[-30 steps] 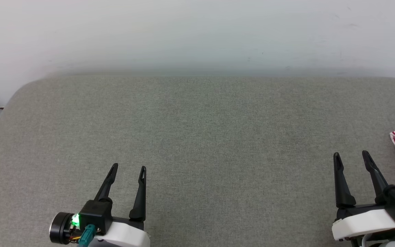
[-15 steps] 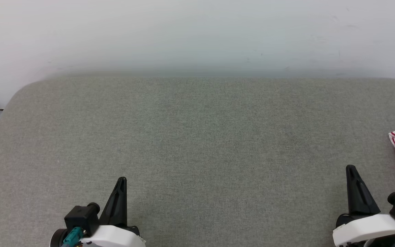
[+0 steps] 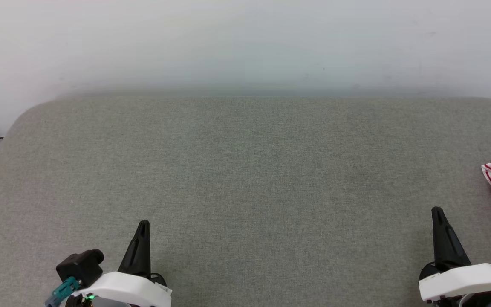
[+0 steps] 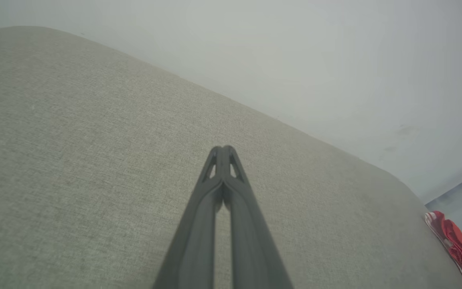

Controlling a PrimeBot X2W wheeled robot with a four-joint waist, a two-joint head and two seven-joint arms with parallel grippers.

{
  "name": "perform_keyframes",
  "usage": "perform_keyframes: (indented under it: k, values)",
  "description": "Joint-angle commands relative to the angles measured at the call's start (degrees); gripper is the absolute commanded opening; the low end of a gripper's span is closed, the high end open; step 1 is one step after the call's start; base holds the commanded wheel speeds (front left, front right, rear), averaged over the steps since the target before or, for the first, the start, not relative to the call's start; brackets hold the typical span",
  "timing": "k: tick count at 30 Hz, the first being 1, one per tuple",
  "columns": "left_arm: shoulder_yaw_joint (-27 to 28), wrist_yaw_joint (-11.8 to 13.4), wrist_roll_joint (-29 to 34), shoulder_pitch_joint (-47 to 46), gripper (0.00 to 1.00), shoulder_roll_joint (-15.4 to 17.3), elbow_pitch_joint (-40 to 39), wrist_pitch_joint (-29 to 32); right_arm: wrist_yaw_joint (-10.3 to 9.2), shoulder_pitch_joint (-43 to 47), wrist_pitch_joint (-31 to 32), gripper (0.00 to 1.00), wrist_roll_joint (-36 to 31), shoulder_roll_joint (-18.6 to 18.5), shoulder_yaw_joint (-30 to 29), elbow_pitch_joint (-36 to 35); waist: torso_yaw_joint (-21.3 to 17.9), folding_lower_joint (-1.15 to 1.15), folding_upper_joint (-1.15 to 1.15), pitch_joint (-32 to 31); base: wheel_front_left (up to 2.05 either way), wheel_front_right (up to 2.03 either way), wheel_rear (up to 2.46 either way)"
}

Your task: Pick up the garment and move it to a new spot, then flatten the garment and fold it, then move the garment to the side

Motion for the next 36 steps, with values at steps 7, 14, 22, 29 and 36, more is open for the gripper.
perform_keyframes:
  k: [7,14,22,29,36]
  values:
    - [1.06,-0.66,-7.87,-2.32,0.00,0.54,-0.06,1.62,-0.02,-2.36,1.71,0.00,7.76,0.02,-0.02,-0.12,-0.09,0.00,0.00,-0.10,0.00,0.00,0.00]
    - [1.75,-1.10,-14.04,-2.87,0.00,0.60,0.47,3.01,-0.02,-2.88,3.20,0.00,13.81,0.03,-0.05,0.36,-0.18,0.00,0.00,-0.20,0.00,0.00,0.00]
    - [2.59,-1.58,-20.54,-3.38,0.00,0.63,1.05,4.48,-0.02,-3.30,4.74,0.00,20.21,0.04,-0.08,0.87,-0.28,0.00,0.00,-0.31,0.00,0.00,0.00]
    - [3.23,-1.93,-25.81,-3.92,0.00,0.63,1.53,5.72,-0.02,-3.76,6.01,0.00,25.44,0.06,-0.11,1.31,-0.37,0.00,0.00,-0.41,0.00,0.00,0.00]
    - [3.89,-2.22,-30.65,-4.32,0.00,0.61,2.01,6.88,-0.03,-4.11,7.25,0.00,30.26,0.07,-0.14,1.73,-0.46,0.00,0.00,-0.51,0.00,0.00,0.00]
